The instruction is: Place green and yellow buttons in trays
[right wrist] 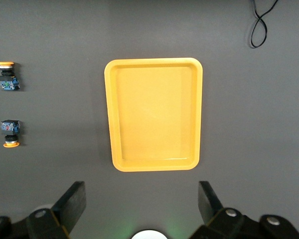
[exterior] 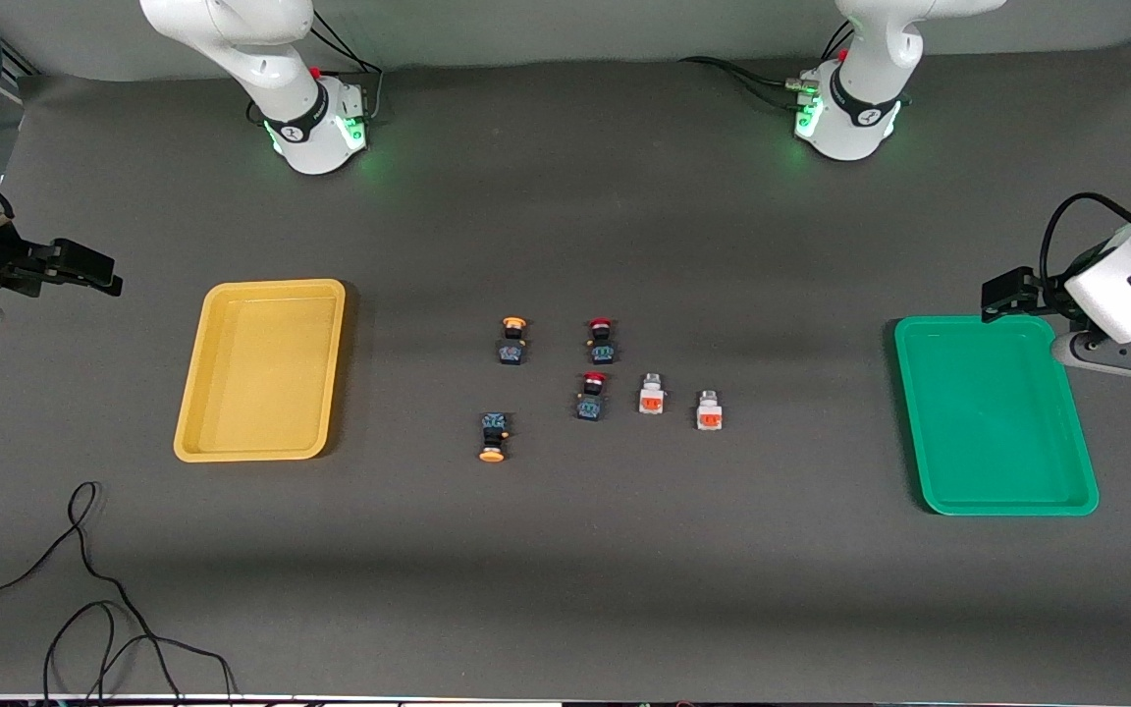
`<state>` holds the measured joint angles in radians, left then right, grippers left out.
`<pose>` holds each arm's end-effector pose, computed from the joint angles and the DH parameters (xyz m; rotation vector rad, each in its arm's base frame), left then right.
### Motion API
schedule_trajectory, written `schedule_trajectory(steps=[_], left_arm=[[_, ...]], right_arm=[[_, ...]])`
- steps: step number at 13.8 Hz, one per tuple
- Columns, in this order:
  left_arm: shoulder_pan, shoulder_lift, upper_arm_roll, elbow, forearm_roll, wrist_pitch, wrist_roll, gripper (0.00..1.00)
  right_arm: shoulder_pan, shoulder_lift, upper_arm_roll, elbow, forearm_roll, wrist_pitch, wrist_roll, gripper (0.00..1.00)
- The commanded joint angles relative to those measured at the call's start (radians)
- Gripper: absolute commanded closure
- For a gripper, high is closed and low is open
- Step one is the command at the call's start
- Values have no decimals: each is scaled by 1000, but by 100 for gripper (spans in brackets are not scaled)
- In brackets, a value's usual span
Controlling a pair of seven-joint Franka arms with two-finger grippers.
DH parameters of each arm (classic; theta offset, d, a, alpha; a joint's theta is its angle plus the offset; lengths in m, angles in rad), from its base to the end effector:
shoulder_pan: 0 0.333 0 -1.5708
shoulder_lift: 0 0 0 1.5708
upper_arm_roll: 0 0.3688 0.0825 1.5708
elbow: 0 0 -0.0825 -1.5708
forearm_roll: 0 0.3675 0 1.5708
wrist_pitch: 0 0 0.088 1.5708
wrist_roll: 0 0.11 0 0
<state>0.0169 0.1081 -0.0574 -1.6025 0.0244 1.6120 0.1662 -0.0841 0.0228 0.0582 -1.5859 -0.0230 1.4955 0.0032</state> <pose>0.5736 -0.0188 0.6032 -3.1088 0.3259 0.1554 0.5360 -0.0170 0.6491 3.1159 -0.0459 -0.1769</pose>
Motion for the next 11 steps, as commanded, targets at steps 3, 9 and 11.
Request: schedule_trajectory(steps=[3, 9, 11], left_arm=[[14, -25, -9, -31, -7, 11, 12, 0], [15, -24, -5, -33, -9, 5, 12, 0], [17, -24, -5, -31, -9, 5, 12, 0]], right_arm=[[7, -9, -9, -5, 14, 3, -20, 0], [18, -20, -8, -17, 14, -1, -11, 0], [61, -30, -1, -58, 43, 11, 7, 0]])
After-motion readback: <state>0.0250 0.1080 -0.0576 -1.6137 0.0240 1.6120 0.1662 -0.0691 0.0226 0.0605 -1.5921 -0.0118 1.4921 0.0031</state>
